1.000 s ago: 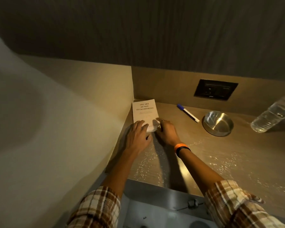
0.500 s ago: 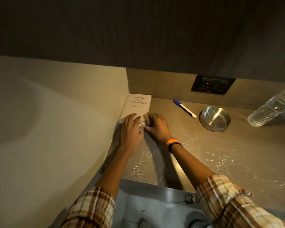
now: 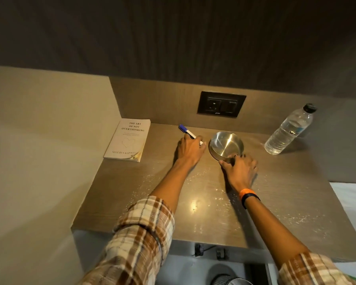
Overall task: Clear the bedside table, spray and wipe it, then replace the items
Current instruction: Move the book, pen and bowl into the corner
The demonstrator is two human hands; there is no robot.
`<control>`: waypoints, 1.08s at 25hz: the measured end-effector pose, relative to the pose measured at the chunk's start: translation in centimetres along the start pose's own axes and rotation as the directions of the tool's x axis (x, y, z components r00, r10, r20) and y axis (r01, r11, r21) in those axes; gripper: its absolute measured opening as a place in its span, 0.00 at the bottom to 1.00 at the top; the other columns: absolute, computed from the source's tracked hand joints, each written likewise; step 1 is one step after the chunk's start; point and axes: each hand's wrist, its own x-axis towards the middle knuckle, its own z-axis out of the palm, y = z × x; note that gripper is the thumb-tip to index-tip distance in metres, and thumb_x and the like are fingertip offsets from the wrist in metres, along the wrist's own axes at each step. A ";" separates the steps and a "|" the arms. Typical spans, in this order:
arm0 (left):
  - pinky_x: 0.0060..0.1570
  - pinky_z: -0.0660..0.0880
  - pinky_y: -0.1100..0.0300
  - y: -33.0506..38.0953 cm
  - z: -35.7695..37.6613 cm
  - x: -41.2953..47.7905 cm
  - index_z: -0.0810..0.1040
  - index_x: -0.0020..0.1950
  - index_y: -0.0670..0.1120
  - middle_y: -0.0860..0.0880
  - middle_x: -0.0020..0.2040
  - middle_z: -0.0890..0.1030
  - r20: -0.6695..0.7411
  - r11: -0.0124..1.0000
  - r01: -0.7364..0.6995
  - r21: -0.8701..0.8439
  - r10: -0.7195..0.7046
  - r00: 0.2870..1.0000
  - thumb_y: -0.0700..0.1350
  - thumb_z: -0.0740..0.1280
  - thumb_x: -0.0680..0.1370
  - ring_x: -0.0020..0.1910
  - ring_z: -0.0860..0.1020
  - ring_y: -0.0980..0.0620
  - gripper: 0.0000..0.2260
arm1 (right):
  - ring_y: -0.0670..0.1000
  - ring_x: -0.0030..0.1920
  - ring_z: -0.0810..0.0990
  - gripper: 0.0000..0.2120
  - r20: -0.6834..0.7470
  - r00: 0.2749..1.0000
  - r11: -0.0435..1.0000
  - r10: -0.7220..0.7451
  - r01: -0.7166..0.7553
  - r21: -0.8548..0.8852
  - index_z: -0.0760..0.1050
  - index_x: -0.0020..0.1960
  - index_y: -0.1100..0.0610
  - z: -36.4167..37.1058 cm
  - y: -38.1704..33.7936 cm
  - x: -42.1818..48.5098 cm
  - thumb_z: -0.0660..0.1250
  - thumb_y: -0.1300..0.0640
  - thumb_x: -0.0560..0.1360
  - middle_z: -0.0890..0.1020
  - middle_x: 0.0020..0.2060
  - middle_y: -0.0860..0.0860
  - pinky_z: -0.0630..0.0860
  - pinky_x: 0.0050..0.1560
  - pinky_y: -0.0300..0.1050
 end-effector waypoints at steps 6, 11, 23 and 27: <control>0.40 0.74 0.54 -0.1 -0.6 1.0 0.76 0.59 0.43 0.42 0.52 0.80 0.008 0.987 0.139 0.079 -0.140 0.990 0.42 0.62 0.83 0.44 0.76 0.48 0.07 | 0.61 0.62 0.71 0.19 -0.058 0.994 0.992 -0.090 0.095 0.078 0.83 0.53 0.52 0.9 -1.5 -0.6 0.73 0.39 0.73 0.80 0.58 0.55 0.70 0.60 0.55; 0.40 0.74 0.58 -5.5 -5.2 -0.9 0.82 0.54 0.43 0.45 0.52 0.84 -0.079 0.926 0.266 -0.267 -0.296 0.952 0.40 0.69 0.79 0.49 0.80 0.49 0.05 | 0.60 0.61 0.72 0.21 -0.016 0.983 0.974 -0.184 0.185 0.134 0.83 0.52 0.57 2.5 -6.0 -2.0 0.73 0.39 0.73 0.80 0.59 0.55 0.72 0.61 0.56; 0.51 0.82 0.53 -19.9 -11.6 -3.1 0.81 0.62 0.42 0.41 0.59 0.83 -0.179 0.957 0.286 0.054 -0.273 0.945 0.45 0.69 0.80 0.53 0.82 0.44 0.12 | 0.62 0.61 0.71 0.17 0.085 0.955 0.932 -0.285 0.255 0.257 0.82 0.57 0.59 7.2 -19.2 -4.0 0.69 0.46 0.79 0.77 0.63 0.59 0.72 0.61 0.53; 0.51 0.83 0.48 -20.8 -11.0 -2.8 0.79 0.62 0.39 0.38 0.61 0.78 -0.222 0.960 0.273 -0.065 -0.281 0.934 0.42 0.70 0.79 0.56 0.80 0.40 0.12 | 0.61 0.61 0.71 0.15 -0.016 0.952 0.898 -0.305 0.293 0.328 0.82 0.55 0.59 7.5 -20.2 -4.1 0.71 0.47 0.78 0.76 0.64 0.58 0.71 0.55 0.49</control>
